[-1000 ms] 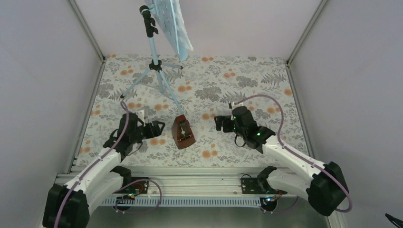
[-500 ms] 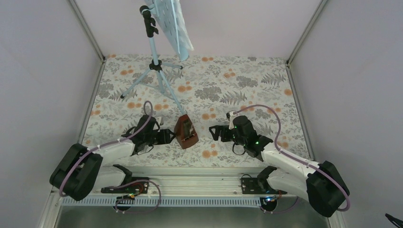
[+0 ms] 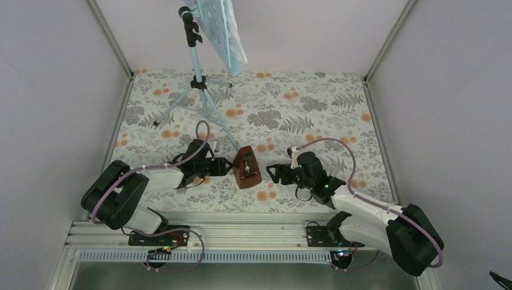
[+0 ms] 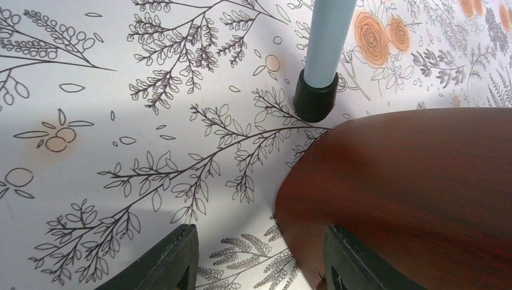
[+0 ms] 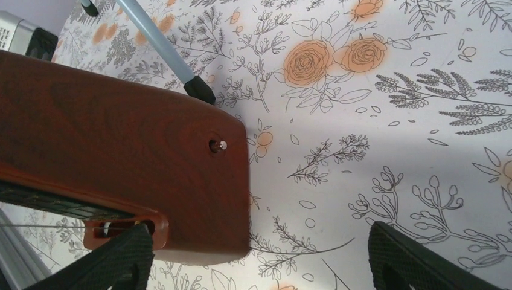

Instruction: Pack up the instrument practice props

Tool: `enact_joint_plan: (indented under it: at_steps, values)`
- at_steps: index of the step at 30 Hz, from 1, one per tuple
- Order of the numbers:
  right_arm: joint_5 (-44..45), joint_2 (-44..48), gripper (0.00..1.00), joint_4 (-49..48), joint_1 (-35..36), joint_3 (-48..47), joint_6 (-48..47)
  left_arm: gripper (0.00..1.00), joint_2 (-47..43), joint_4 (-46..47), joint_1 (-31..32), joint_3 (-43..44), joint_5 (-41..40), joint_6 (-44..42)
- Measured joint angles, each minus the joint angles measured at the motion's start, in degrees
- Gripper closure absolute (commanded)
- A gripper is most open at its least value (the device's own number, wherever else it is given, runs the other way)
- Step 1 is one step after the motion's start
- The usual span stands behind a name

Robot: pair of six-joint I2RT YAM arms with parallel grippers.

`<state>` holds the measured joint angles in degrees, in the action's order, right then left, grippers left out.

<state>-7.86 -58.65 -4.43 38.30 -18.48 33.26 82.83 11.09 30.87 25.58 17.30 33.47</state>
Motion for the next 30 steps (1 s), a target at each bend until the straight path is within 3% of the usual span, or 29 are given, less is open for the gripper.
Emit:
enact_joint_plan:
  at_steps: [10, 27, 30]
  values:
    - [-1.9, -10.8, 0.65, -7.6, 0.5, 0.0, 1.6, 0.55, 3.0, 4.0, 3.7, 0.8, -0.9, 1.3]
    - [-1.4, -9.0, 0.69, -8.7, 8.3, 4.1, 7.3, 0.56, 9.7, 8.9, 8.6, 6.0, -2.4, 1.9]
    - [0.1, -8.1, 0.62, -7.7, 10.0, 4.2, 8.7, 0.40, 9.6, 9.0, 8.8, 6.1, -3.0, 1.7]
